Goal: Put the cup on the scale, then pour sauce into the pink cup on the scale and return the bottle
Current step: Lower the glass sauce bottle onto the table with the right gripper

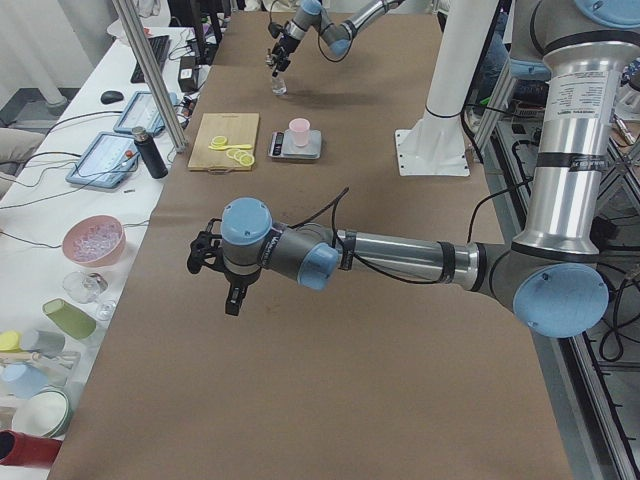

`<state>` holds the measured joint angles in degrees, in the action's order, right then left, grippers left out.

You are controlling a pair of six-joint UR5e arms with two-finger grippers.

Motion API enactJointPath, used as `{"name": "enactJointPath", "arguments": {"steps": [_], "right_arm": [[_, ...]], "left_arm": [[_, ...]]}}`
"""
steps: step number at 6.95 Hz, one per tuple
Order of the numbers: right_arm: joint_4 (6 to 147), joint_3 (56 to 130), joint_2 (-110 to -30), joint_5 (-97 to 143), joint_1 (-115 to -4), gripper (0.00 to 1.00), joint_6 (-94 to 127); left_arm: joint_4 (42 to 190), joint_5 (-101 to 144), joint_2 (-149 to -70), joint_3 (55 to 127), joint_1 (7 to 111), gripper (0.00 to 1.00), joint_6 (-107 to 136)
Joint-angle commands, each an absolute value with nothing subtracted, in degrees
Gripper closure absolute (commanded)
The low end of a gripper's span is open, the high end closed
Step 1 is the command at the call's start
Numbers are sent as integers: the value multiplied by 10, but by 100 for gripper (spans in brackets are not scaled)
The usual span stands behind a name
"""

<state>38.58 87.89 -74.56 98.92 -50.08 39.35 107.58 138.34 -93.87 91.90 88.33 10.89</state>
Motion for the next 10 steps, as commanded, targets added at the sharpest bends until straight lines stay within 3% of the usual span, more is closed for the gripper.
{"name": "enactJointPath", "arguments": {"steps": [1, 10], "right_arm": [[380, 878, -747, 988, -500, 1, 397], [360, 893, -784, 983, -475, 0, 400]], "left_arm": [[1076, 1383, -939, 919, 883, 3, 109], [1076, 1383, -941, 918, 883, 3, 109]]}}
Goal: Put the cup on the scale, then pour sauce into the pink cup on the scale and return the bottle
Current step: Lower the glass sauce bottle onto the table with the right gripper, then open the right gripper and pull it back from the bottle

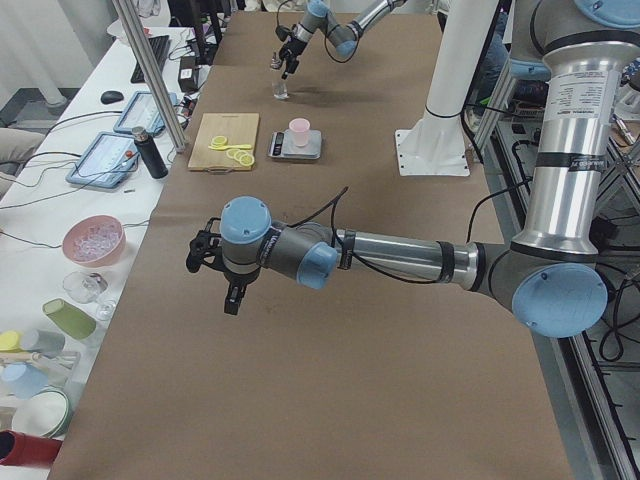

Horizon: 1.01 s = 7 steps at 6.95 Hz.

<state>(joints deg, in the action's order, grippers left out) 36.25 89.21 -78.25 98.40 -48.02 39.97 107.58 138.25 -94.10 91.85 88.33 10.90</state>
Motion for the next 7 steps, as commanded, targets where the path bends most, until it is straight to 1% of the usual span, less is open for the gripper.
{"name": "enactJointPath", "arguments": {"steps": [1, 2, 4, 6, 7], "right_arm": [[360, 903, -787, 984, -470, 0, 401], [364, 923, -806, 988, -466, 0, 400], [371, 977, -879, 995, -461, 0, 400], [460, 1065, -935, 1014, -463, 0, 398], [522, 1107, -948, 1039, -466, 0, 393]], "left_arm": [[1076, 1383, -942, 918, 883, 3, 109], [1076, 1383, -942, 918, 883, 3, 109], [1076, 1383, -942, 918, 883, 3, 109], [1076, 1383, -943, 919, 883, 3, 108], [1076, 1383, -943, 918, 883, 3, 108]]}}
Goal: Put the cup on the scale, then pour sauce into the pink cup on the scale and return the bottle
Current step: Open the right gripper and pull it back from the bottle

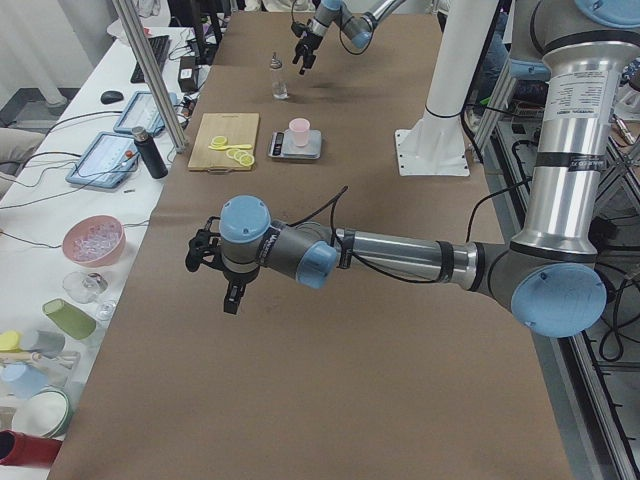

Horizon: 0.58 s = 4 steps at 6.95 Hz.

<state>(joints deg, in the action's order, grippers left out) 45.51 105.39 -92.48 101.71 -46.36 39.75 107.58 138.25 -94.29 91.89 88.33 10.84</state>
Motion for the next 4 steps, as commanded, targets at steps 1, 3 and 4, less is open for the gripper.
{"name": "enactJointPath", "arguments": {"steps": [1, 3, 4], "right_arm": [[590, 1127, -942, 1085, -494, 0, 390], [734, 1101, -867, 1202, -618, 0, 257], [824, 1082, -823, 1234, -667, 0, 187]], "left_arm": [[1076, 1383, -942, 918, 887, 3, 106], [1077, 1383, -937, 918, 901, 3, 100], [1076, 1384, -935, 918, 908, 3, 100]]}}
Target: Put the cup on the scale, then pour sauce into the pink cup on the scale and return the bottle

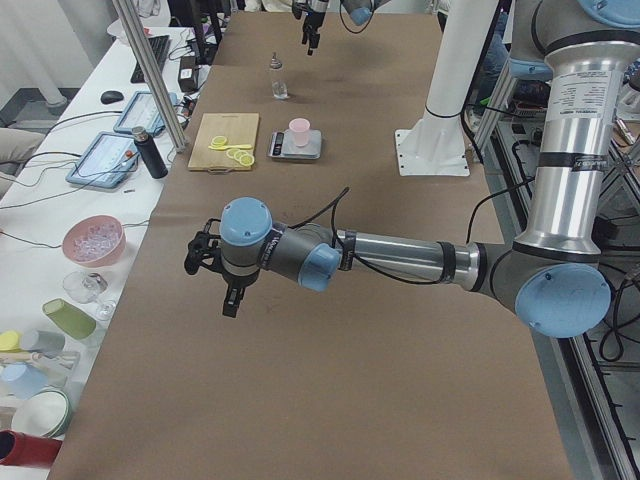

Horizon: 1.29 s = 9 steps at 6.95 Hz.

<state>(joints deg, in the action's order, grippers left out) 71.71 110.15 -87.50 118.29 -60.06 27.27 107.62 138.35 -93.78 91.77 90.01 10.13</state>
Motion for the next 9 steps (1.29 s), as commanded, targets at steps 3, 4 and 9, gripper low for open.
{"name": "enactJointPath", "arguments": {"steps": [3, 4, 9], "right_arm": [[852, 911, -739, 1306, -752, 0, 55], [853, 868, -722, 1309, -770, 0, 29], [860, 787, -723, 1358, -884, 0, -64]], "left_arm": [[1070, 1383, -939, 901, 932, 3, 69], [1070, 1383, -938, 901, 932, 3, 69], [1074, 1383, -939, 903, 932, 3, 69]]}}
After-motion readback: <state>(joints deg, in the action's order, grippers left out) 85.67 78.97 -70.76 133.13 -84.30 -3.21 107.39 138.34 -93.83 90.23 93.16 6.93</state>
